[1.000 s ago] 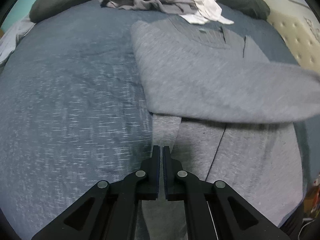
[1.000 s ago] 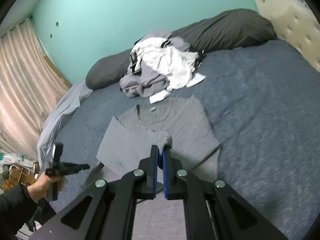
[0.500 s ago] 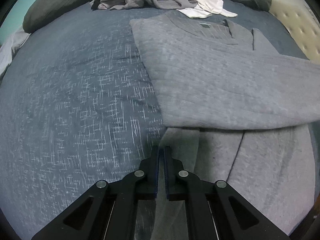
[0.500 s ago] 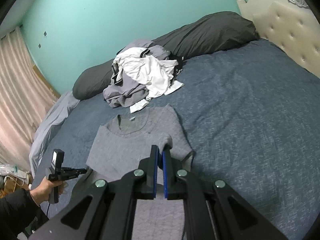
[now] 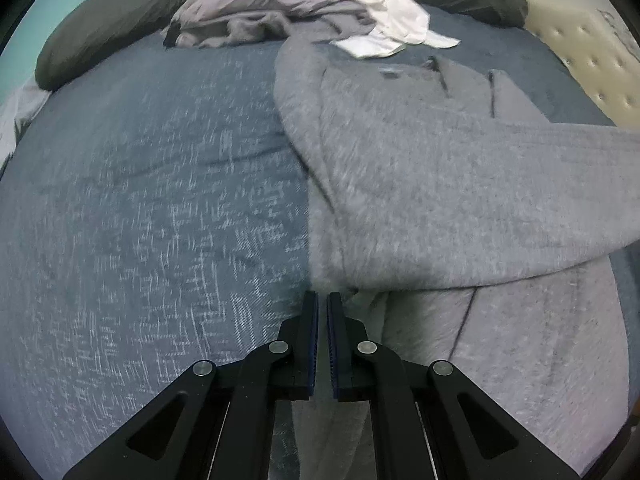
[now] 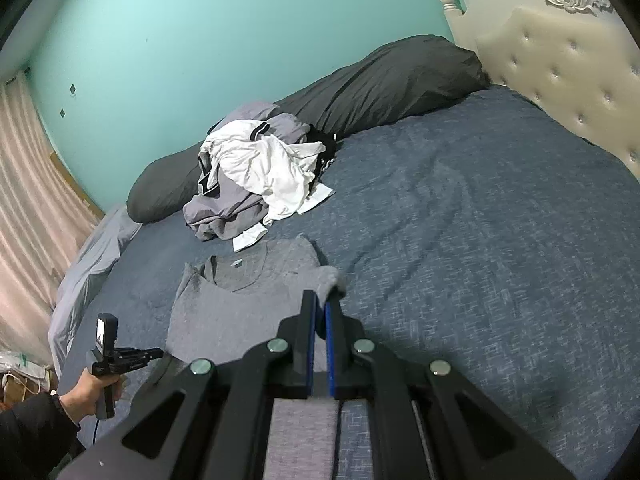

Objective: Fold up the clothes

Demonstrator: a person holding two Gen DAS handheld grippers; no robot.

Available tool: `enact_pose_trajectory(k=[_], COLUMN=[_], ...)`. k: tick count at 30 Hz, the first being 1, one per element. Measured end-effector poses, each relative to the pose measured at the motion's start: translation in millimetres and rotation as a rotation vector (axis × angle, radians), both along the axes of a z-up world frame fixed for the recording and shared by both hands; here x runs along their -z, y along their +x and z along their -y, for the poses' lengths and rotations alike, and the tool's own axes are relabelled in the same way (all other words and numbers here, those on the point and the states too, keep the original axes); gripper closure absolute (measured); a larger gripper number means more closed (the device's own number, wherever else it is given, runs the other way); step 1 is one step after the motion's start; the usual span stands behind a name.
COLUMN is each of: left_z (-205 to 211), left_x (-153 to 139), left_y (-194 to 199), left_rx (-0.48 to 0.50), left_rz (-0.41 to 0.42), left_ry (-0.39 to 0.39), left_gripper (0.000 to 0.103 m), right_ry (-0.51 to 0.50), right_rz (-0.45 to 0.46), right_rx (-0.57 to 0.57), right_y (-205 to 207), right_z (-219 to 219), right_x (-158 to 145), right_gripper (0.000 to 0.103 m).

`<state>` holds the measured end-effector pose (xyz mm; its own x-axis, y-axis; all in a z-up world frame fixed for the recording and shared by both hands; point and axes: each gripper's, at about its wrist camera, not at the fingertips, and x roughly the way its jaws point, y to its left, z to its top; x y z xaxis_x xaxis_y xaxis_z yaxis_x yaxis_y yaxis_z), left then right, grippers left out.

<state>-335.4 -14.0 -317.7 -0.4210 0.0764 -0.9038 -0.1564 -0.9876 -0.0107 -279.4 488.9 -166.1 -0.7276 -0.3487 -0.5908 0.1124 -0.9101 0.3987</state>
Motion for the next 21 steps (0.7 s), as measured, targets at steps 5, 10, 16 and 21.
enact_pose_trajectory(k=[5, 10, 16, 21], left_z=[-16.7, -14.8, -14.8, -25.2], left_x=[-0.5, -1.2, 11.2, 15.8], left_y=[4.0, 2.2, -8.0, -25.3], left_rx=[0.052, 0.072, 0.093, 0.087], left_rz=[-0.006, -0.017, -0.020, -0.021], left_ry=[-0.028, -0.008, -0.065, -0.085], left_gripper=[0.098, 0.097, 0.088, 0.085], right_ry=[-0.010, -0.008, -0.020, -0.025], right_rz=[-0.005, -0.005, 0.002, 0.009], right_rx=[0.018, 0.018, 0.023, 0.021], right_y=[-0.2, 2.8, 3.7, 3.8], right_z=[-8.5, -9.4, -11.4, -10.6], right_x=[-0.9, -1.0, 2.2, 6.7], right_gripper=[0.099, 0.099, 0.099, 0.099])
